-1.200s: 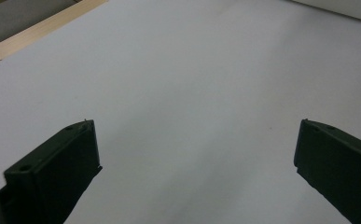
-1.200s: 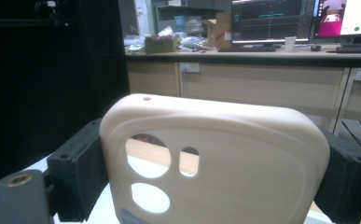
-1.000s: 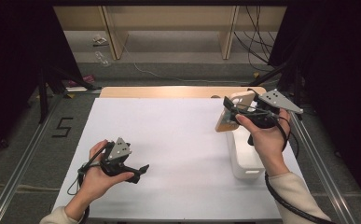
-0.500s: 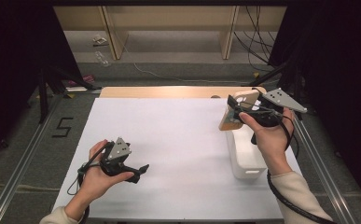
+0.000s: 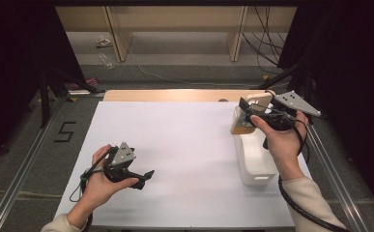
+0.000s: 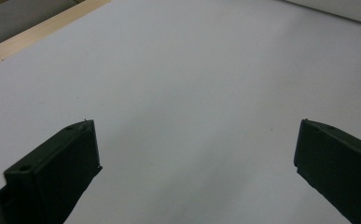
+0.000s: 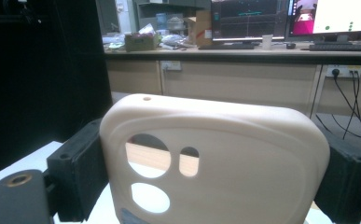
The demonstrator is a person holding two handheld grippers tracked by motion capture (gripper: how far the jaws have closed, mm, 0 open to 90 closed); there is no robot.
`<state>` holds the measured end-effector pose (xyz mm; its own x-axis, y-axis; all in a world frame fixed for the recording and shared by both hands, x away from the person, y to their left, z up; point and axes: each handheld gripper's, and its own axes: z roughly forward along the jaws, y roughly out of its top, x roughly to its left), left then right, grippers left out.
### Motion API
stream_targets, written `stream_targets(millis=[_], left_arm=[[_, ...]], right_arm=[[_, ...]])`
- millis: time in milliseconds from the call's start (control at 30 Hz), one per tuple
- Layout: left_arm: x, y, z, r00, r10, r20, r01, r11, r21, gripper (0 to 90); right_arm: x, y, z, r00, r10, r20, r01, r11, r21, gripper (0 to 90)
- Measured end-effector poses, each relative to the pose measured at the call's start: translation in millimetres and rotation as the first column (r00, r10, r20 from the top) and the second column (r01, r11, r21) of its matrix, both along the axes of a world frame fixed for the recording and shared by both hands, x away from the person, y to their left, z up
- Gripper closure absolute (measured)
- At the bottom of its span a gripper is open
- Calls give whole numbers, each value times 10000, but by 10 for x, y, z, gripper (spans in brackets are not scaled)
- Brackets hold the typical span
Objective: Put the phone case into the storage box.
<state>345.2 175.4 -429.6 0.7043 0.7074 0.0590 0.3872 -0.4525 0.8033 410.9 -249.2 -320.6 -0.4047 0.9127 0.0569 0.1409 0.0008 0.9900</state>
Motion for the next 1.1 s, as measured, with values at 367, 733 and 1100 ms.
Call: stream_targets(millis=[367, 733, 1100], left_arm=[[1, 0, -2, 10000, 0, 17, 0, 10000, -3, 0], [0, 0, -1, 10000, 13, 22, -13, 10000, 1, 0], [1, 2, 0, 10000, 24, 6, -24, 10000, 9, 0]], right_arm=[[2, -42, 12, 9999, -159, 18, 159, 9999, -15, 128], [3, -69, 21, 9996, -292, 30, 292, 9996, -54, 128], [10, -85, 18, 9992, -393, 19, 393, 9992, -112, 128]])
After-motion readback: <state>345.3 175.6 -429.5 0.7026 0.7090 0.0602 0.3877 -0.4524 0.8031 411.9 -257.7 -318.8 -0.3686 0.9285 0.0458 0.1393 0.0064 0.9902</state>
